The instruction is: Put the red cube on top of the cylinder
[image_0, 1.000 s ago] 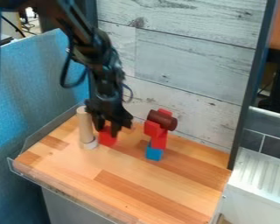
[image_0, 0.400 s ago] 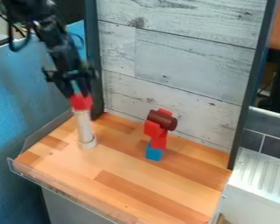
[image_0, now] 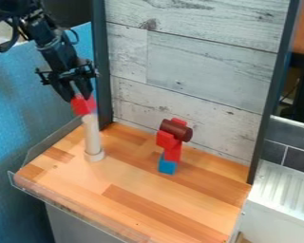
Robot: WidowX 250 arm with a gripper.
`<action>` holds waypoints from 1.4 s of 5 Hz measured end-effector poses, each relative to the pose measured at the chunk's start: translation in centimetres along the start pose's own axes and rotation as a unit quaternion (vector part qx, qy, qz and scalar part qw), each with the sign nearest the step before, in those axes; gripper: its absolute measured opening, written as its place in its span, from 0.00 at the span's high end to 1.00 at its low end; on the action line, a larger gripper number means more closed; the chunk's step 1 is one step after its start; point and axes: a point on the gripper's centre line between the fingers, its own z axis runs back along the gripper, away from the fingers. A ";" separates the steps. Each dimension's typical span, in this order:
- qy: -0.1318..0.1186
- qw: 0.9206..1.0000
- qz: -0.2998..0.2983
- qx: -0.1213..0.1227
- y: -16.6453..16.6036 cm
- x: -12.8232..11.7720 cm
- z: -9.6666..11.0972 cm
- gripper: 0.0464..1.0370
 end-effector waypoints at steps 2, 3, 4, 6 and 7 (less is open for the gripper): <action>-0.050 0.996 0.014 0.071 -0.3 0.4 -1.3 0.53; -0.060 0.994 0.017 0.085 -0.1 0.5 -1.6 0.53; -0.055 0.994 0.018 0.092 0.1 0.4 -1.6 0.53; -0.058 0.993 0.024 0.096 0.0 1.3 -0.6 0.53; -0.061 0.993 0.027 0.100 0.1 1.3 -0.7 0.53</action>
